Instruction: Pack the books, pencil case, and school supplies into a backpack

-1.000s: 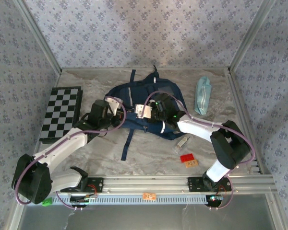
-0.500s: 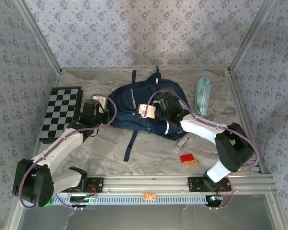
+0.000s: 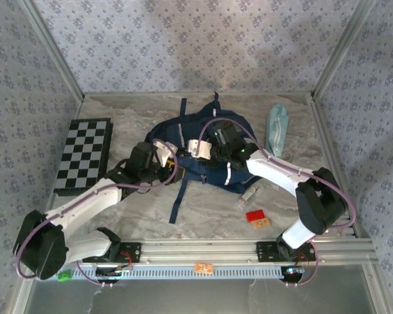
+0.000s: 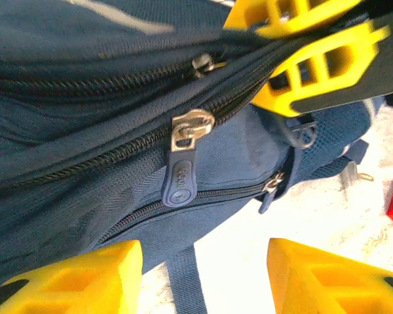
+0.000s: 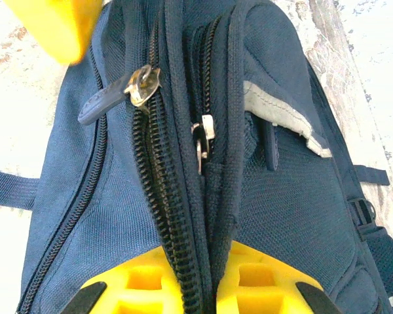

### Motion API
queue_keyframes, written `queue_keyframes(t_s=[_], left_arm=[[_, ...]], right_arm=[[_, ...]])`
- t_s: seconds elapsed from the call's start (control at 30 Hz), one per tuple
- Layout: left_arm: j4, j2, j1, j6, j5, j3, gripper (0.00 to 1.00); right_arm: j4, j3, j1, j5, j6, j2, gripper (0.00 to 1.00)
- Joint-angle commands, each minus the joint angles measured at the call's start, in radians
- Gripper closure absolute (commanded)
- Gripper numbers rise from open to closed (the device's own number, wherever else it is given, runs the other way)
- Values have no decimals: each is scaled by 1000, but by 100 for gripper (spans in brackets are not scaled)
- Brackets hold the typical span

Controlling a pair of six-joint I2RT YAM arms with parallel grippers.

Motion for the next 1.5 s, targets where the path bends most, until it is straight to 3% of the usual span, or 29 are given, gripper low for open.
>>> queue_keyframes(t_s=[0.0,0.17,0.33,0.47,0.73,0.93,1.23,1.47], left_arm=[[50,53,-17,-4,-46,49,47],[135,122,-42,-14,-82,83,46],[161,124,-52,-16,-251,108,46],[203,108,-52,-2,-262,116,50],[215,113,-51,11,-273,162,72],[130,89,-25,13,-330,170,100],[46,-16,91,-48,-361,76,100],[-11,5,146,-33,-407,84,100]], right_arm=[[-4,68,1,-62,16,-7,100],[-9,73,2,-67,16,1,100],[-17,67,2,-63,16,1,100],[-26,69,2,-64,7,4,100],[-42,72,2,-44,-4,18,100],[-37,64,0,-17,-15,9,100],[-2,32,-14,38,-28,-16,100],[18,13,-11,73,-43,-33,100]])
